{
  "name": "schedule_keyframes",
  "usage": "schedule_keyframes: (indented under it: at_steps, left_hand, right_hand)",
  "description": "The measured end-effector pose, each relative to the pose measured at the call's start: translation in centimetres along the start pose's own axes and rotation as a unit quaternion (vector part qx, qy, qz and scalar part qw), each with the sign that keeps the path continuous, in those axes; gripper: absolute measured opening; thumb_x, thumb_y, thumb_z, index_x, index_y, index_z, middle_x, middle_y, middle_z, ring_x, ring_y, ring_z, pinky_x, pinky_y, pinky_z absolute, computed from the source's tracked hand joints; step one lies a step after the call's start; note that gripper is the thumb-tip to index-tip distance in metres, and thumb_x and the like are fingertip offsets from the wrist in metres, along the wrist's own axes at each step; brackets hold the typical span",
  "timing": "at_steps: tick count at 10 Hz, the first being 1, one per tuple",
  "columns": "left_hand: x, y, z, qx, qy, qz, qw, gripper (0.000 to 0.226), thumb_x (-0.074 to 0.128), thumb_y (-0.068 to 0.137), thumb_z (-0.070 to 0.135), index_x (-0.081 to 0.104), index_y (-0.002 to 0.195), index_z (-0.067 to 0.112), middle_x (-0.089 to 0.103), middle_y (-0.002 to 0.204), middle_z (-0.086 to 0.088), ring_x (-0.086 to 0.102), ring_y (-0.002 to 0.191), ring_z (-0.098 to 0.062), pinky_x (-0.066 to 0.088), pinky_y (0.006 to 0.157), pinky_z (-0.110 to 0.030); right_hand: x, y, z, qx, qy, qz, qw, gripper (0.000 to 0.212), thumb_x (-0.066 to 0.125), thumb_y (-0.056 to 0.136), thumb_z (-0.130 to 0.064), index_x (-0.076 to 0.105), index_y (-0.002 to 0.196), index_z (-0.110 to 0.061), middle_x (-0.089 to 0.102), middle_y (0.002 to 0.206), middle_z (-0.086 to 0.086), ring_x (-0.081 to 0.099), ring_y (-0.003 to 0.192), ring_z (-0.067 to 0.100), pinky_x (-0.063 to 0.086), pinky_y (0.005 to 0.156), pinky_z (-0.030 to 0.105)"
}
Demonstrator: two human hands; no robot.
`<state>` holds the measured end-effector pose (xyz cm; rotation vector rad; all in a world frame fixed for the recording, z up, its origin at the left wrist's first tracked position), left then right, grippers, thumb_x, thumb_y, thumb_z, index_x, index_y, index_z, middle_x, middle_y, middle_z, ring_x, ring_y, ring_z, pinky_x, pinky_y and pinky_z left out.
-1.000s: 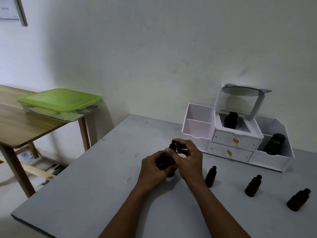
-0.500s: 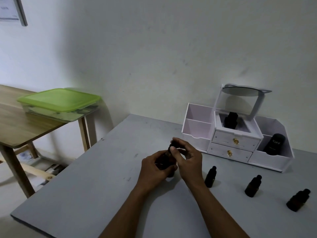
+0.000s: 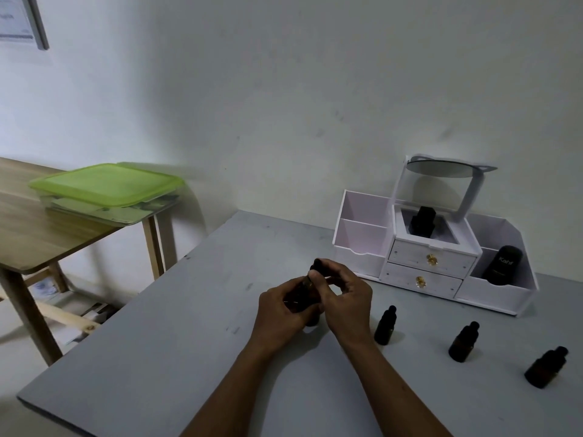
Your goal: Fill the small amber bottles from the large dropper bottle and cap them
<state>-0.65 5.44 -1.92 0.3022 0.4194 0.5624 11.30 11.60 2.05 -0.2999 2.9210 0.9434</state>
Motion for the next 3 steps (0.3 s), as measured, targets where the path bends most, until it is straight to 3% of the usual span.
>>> schedule_keyframes:
  at_steps: [2,3]
  left_hand:
    - [-0.2,-0.1,0.3,0.009,0.002,0.007,1.0,0.048,0.079,0.074,0.04,0.064,0.119,0.029,0.07,0.107,0.013,0.067,0.097,-0.004,0.054,0.086,-0.016]
    - [-0.6,-0.6,0.0,-0.001,0.002,0.019,1.0,0.067,0.081,0.07,0.042,0.055,0.131,0.032,0.066,0.112,0.017,0.062,0.102,0.0,0.051,0.086,-0.014]
  right_hand:
    - [-0.1,-0.3,-0.1,0.024,0.01,-0.032,0.999,0.034,0.078,0.084,-0.018,0.07,0.114,-0.032,0.071,0.11,-0.019,0.067,0.101,-0.001,0.056,0.085,0.019]
    - [-1.0,-1.6,-0.1,0.025,0.0,-0.026,0.999,0.045,0.078,0.084,-0.021,0.064,0.127,-0.025,0.067,0.119,-0.018,0.063,0.11,0.002,0.054,0.086,0.021]
Point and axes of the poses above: each hand's wrist, its own y-axis towards the middle knuckle, its own x-axis out of the palm, z = x × y, the point moved 4 cm from there along y, towards the middle knuckle
